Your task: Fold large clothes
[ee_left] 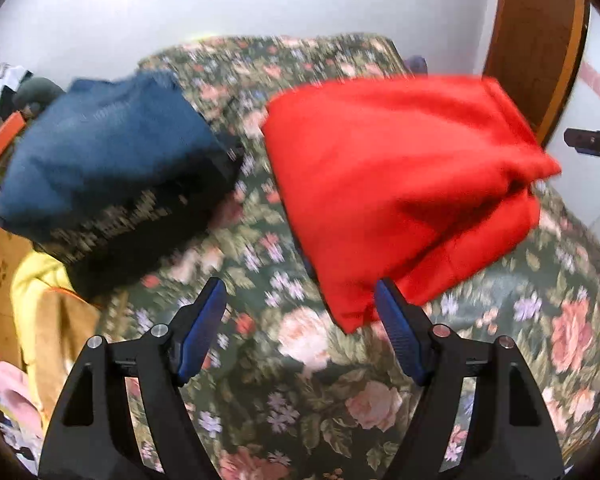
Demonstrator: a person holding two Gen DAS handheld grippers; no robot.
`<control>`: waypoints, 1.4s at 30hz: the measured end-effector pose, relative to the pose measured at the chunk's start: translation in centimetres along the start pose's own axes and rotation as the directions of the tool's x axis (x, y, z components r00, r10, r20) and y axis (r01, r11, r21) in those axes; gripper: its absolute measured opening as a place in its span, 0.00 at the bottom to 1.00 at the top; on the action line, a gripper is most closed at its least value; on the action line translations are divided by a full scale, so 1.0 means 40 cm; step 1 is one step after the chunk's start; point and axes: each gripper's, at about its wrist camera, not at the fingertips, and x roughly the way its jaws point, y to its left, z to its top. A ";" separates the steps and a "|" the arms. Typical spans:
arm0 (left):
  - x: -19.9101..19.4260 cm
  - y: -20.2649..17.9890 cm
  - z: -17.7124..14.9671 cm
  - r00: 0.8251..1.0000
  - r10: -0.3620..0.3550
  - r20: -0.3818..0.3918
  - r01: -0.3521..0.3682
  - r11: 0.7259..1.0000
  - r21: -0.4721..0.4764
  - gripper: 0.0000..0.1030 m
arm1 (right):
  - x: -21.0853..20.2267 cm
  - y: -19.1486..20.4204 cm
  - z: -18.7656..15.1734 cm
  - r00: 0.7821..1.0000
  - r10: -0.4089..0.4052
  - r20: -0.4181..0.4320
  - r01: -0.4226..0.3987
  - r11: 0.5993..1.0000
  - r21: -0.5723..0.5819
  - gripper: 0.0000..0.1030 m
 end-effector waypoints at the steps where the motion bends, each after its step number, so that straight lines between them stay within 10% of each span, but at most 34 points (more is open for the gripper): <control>1: -0.011 0.008 0.013 1.000 0.010 0.018 -0.010 1.000 -0.014 0.73 | 0.000 0.017 0.007 0.999 0.033 -0.001 -0.033 0.999 -0.003 0.77; 8: 0.003 0.082 0.129 0.997 -0.050 0.054 0.059 0.979 -0.195 0.74 | 0.083 0.119 0.035 0.977 0.206 -0.061 -0.207 0.978 -0.012 0.78; 12: 0.118 0.119 0.166 0.955 -0.296 -0.019 0.271 0.897 -0.349 0.74 | 0.161 0.113 0.044 0.964 0.238 -0.117 -0.233 0.971 0.055 0.78; 16: 0.239 0.117 0.162 0.934 -0.339 -0.115 0.271 0.880 -0.391 0.74 | 0.247 0.063 0.041 0.932 0.304 -0.200 -0.268 0.945 0.188 0.78; 22: 0.356 0.131 0.140 0.851 -0.515 -0.100 0.389 0.747 -0.539 0.86 | 0.278 0.045 0.039 0.869 0.425 -0.252 -0.374 0.899 0.226 0.80; 28: 0.364 0.082 0.168 0.824 -0.558 -0.094 0.442 0.738 -0.510 0.87 | 0.324 0.050 0.047 0.807 0.536 -0.248 -0.450 0.830 0.329 0.77; 31: 0.353 0.075 0.168 0.844 -0.528 -0.098 0.420 0.763 -0.491 0.75 | 0.341 0.043 0.042 0.790 0.557 -0.258 -0.433 0.803 0.410 0.59; 36: 0.280 0.107 0.175 0.829 -0.555 -0.061 0.467 0.749 -0.469 0.34 | 0.291 0.052 0.045 0.788 0.559 -0.260 -0.432 0.802 0.412 0.28; 42: 0.125 0.092 0.219 0.860 -0.508 -0.048 0.465 0.819 -0.337 0.28 | 0.177 0.133 0.096 0.808 0.544 -0.225 -0.468 0.825 0.316 0.16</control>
